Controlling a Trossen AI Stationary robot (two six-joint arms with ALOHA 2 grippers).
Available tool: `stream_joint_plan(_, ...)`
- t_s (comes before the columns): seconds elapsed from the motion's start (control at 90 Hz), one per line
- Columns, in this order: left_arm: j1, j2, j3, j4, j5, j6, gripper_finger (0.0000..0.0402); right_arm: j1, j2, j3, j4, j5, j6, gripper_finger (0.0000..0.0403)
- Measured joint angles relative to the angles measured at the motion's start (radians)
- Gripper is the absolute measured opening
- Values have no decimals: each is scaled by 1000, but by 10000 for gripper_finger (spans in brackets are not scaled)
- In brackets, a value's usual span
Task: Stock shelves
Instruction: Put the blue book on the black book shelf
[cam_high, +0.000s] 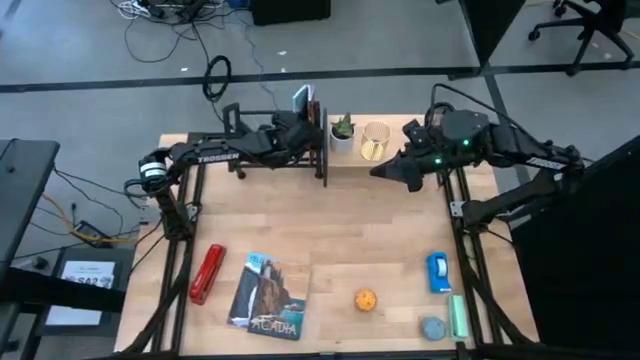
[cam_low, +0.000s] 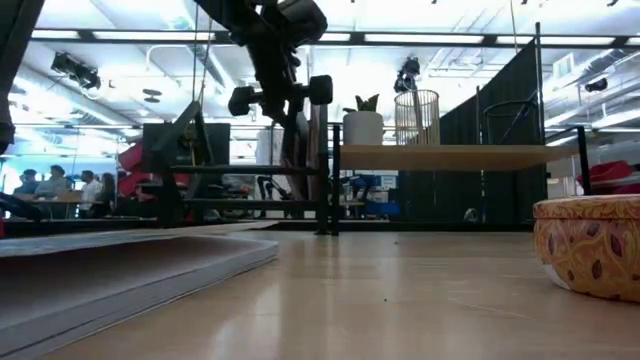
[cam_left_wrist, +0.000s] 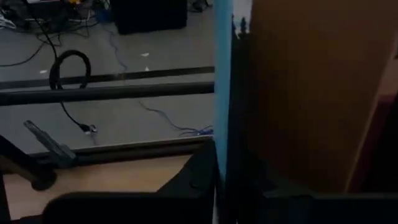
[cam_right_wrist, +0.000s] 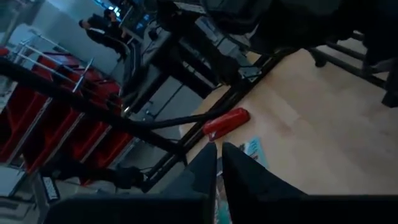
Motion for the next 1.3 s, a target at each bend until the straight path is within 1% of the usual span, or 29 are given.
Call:
stream_joint_plan(0.222,0,0,11,-6,4,2,5,0,0,0,0,-23,-16,0)
stream_joint_plan(0.378,-1,2,11,-11,-29,-22,3,0,0,0,-3,-43,-16,0)
stream_joint_plan(0.589,-6,6,12,-17,-105,-29,2,0,0,0,-4,-50,-14,0)
stream_joint_plan(0.667,-6,7,12,-18,-105,-28,1,0,0,0,-4,-50,-14,0)
stream_joint_plan(0.744,-7,22,14,-7,-90,-32,1,-3,0,0,-4,-51,-14,0)
stream_joint_plan(0.8,-6,29,14,3,-46,-31,2,-4,0,0,-4,-51,-14,0)
stream_joint_plan(0.889,-7,39,14,31,-17,-30,7,-6,0,0,-4,-51,-14,0)
stream_joint_plan(1.156,-11,41,14,51,78,-26,36,-16,0,0,-2,-48,-14,0)
stream_joint_plan(1.3,-11,41,14,52,111,-26,55,-16,0,0,-1,-47,-30,0)
